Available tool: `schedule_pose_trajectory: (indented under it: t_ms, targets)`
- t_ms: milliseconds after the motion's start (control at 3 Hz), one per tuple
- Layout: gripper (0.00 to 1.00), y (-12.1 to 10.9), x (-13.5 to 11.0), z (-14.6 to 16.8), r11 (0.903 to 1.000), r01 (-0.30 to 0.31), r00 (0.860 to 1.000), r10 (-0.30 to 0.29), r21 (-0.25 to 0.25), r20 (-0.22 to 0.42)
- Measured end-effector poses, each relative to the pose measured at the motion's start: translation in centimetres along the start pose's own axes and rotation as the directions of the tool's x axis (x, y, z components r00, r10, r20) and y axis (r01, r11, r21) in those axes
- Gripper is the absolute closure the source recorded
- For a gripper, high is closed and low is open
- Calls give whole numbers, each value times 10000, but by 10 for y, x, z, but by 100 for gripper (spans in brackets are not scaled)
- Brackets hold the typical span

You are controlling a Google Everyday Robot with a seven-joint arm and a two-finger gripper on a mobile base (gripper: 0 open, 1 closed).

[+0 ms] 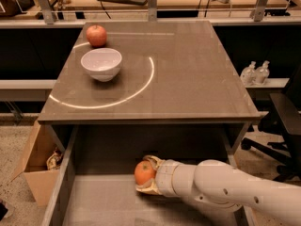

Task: Place orange into top drawer

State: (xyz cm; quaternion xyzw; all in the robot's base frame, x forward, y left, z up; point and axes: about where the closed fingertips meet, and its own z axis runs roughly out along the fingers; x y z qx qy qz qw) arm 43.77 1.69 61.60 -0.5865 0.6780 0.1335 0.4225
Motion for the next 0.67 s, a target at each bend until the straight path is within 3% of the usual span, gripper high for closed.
schedule_pose_trajectory:
  t_ms: [333,667]
  targets:
    - [12,0,-1,0,10000,18,10000,-18,-12,6]
    - [0,1,-2,1,10000,35,10000,-35,-24,11]
